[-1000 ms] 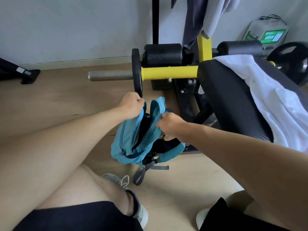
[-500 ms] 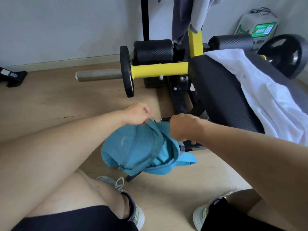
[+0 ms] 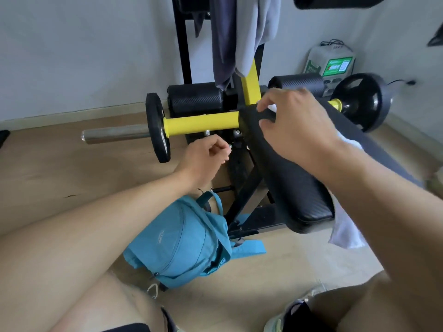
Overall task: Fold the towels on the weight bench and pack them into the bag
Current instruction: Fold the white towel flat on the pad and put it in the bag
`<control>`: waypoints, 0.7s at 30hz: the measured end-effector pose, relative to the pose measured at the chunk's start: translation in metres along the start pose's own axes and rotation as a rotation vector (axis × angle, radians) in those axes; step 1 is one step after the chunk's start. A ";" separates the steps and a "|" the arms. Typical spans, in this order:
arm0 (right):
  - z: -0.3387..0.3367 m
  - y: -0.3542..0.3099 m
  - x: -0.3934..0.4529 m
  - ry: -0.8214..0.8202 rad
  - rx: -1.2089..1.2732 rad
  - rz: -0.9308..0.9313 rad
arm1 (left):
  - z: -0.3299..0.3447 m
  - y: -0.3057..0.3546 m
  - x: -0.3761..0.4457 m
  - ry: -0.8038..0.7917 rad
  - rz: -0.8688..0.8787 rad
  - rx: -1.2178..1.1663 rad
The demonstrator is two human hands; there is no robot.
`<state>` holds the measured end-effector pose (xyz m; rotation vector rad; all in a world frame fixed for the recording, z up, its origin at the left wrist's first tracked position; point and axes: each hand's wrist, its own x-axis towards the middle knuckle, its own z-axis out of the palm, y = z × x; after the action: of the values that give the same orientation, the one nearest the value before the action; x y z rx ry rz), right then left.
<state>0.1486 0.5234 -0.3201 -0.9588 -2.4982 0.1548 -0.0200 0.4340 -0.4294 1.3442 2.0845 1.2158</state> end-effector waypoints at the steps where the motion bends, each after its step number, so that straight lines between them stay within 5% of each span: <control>1: -0.003 0.012 0.002 0.001 -0.033 0.041 | 0.006 0.008 0.002 0.047 0.083 0.018; 5: -0.003 0.054 -0.001 -0.152 -0.097 0.277 | 0.028 0.039 0.005 0.140 0.414 0.173; 10: 0.009 0.088 -0.008 -0.172 -0.030 0.365 | 0.049 0.060 0.007 0.036 0.583 0.237; 17: 0.006 0.098 -0.007 -0.019 0.102 0.387 | 0.058 0.058 0.005 -0.092 0.499 0.231; 21: -0.004 0.074 -0.004 0.107 0.401 0.326 | 0.051 0.070 0.003 -0.079 0.205 -0.085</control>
<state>0.1979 0.5756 -0.3372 -1.1516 -2.0846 0.6614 0.0521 0.4722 -0.4002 1.5700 1.8558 1.2939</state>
